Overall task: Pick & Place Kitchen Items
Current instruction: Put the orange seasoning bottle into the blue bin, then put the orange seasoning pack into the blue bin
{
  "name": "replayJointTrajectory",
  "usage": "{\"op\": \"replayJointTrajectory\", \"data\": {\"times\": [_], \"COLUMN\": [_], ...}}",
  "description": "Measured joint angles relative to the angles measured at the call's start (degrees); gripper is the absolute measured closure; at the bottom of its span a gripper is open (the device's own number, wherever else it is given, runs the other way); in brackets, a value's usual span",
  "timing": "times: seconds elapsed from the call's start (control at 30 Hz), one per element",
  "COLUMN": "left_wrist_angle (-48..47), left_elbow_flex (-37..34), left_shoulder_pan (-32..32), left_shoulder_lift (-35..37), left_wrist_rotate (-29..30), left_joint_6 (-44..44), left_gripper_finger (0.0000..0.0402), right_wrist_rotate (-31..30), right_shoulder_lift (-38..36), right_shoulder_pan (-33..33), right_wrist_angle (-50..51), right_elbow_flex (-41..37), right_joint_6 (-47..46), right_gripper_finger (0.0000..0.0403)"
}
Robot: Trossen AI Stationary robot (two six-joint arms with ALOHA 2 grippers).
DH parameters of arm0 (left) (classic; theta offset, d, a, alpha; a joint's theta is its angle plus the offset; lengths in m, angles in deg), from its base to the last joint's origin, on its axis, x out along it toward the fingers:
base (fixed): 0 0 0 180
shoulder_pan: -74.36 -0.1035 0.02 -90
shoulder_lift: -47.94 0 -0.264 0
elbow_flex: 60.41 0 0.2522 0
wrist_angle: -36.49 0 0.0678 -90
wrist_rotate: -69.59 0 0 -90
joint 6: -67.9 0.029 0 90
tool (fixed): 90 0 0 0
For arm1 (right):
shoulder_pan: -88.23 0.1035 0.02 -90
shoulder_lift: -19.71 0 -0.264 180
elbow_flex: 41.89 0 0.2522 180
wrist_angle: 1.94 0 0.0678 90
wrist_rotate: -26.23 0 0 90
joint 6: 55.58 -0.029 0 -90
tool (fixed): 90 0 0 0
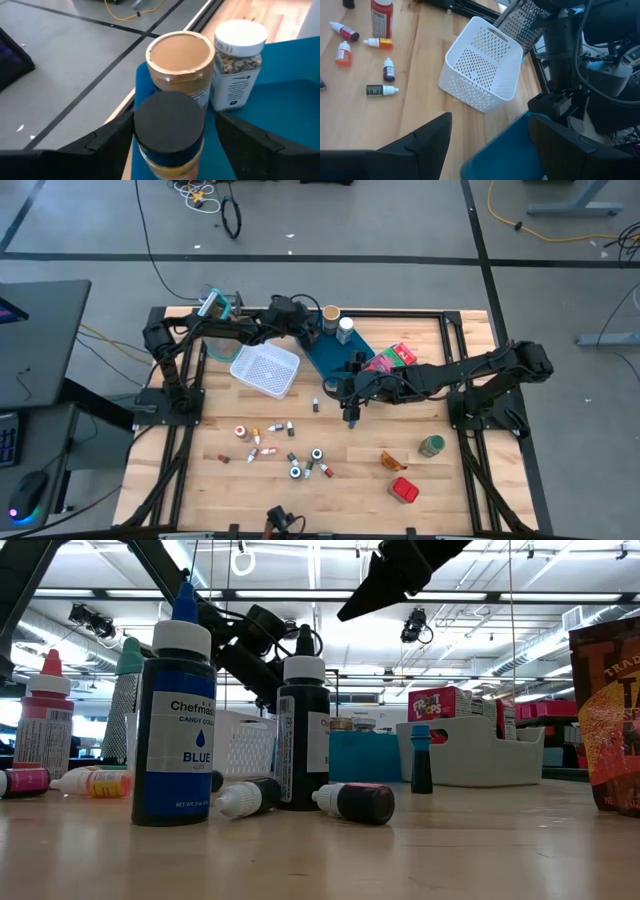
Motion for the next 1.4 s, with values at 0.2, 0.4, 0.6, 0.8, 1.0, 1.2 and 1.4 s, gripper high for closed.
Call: {"op": "replayJointTrajectory", "data": {"times": [0.2, 0.4, 0.6, 0.8, 1.0, 1.2, 1.4], "left_wrist_angle": [-1.0, -9.0, -21.0, -30.5, -35.9, -35.2, -34.7], "left_elbow_flex": [0.0, 0.0, -0.3, -0.5, -0.5, -0.6, -0.6], "left_shoulder_pan": [0.1, 0.5, 0.7, 2.7, 5.9, 8.3, 9.3], "left_shoulder_lift": [3.0, 13.4, 28.9, 39.7, 43.1, 42.2, 42.3], "left_wrist_rotate": [4.3, 1.5, -7.6, -11.2, -11.3, -11.2, -10.6], "left_joint_6": [-0.4, -2.1, -2.3, 0.8, 3.8, 3.9, 3.9], "left_gripper_finger": [0.0091, 0.0096, 0.0097, 0.0097, 0.0097, 0.0097, 0.0097], "right_wrist_rotate": [4.0, 8.5, 8.5, 10.0, 15.8, 20.7, 26.2], "right_shoulder_lift": [0.0, 0.0, 0.0, 0.0, -0.5, -0.9, -1.0], "right_shoulder_pan": [0.0, 0.0, 0.2, 3.6, 7.9, 11.2, 14.6], "right_wrist_angle": [-0.1, -1.8, -1.5, 7.0, 18.1, 31.5, 37.0], "right_elbow_flex": [0.0, 0.0, 0.0, 0.0, 0.0, 0.0, 0.0], "right_joint_6": [-0.8, -9.3, -16.4, -22.9, -35.2, -54.7, -68.5], "right_gripper_finger": [0.0128, 0.0128, 0.0128, 0.0128, 0.0128, 0.0128, 0.0128]}}
